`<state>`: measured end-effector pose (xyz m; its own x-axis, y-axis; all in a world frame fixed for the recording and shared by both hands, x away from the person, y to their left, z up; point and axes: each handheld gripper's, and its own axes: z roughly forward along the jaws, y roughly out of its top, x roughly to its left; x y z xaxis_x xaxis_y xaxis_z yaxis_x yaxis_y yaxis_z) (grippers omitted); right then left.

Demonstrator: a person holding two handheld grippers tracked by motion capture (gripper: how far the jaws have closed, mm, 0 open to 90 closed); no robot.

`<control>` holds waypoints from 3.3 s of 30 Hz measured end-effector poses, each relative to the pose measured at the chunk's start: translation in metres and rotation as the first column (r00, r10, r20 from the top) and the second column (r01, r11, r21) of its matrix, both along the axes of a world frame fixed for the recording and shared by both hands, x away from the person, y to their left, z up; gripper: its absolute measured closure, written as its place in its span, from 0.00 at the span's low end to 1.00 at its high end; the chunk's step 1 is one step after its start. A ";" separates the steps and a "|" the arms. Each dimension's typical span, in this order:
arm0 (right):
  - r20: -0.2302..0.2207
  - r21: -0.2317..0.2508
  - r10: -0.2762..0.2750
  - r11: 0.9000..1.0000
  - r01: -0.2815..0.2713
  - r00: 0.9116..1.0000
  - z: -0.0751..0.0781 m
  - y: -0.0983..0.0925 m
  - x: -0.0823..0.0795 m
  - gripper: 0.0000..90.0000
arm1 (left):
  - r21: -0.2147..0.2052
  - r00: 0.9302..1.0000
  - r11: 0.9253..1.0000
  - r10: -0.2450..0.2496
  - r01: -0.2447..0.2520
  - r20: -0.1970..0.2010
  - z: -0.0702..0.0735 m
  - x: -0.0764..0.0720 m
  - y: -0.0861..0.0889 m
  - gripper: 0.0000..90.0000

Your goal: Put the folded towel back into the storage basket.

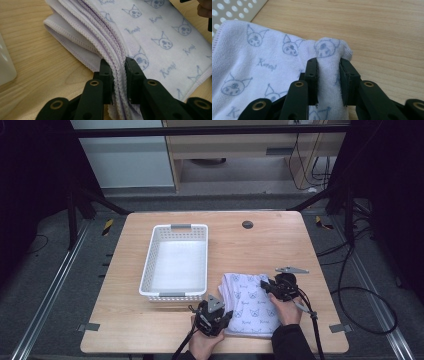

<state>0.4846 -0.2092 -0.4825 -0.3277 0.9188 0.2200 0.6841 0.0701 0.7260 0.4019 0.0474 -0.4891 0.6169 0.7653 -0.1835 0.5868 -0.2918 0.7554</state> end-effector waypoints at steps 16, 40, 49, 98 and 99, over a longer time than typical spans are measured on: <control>0.088 0.019 0.020 1.000 -0.021 0.996 0.041 0.003 -0.014 0.80 | -0.002 0.996 1.000 -0.016 0.016 0.090 0.035 -0.010 0.008 0.86; 0.198 0.025 0.014 0.999 -0.019 0.980 0.095 0.006 -0.017 0.80 | 0.004 0.981 1.000 -0.031 0.031 0.192 0.087 -0.007 0.014 0.86; 0.241 0.026 0.018 0.999 -0.025 0.970 0.119 0.011 -0.016 0.80 | -0.005 0.972 1.000 -0.021 0.023 0.236 0.109 -0.006 0.022 0.86; 0.365 0.031 0.085 0.994 -0.103 0.927 0.181 0.102 0.010 0.80 | -0.028 0.933 0.994 0.107 -0.103 0.343 0.154 0.004 0.107 0.86; 0.366 0.032 0.087 0.994 -0.106 0.927 0.181 0.104 0.010 0.80 | -0.029 0.933 0.994 0.111 -0.108 0.342 0.154 0.005 0.109 0.86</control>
<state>0.4950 -0.1048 -0.3015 -0.4804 0.8696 0.1144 0.3644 0.0792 0.9279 0.4064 0.1569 -0.3352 0.5560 0.8310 0.0167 0.3198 -0.2324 0.9186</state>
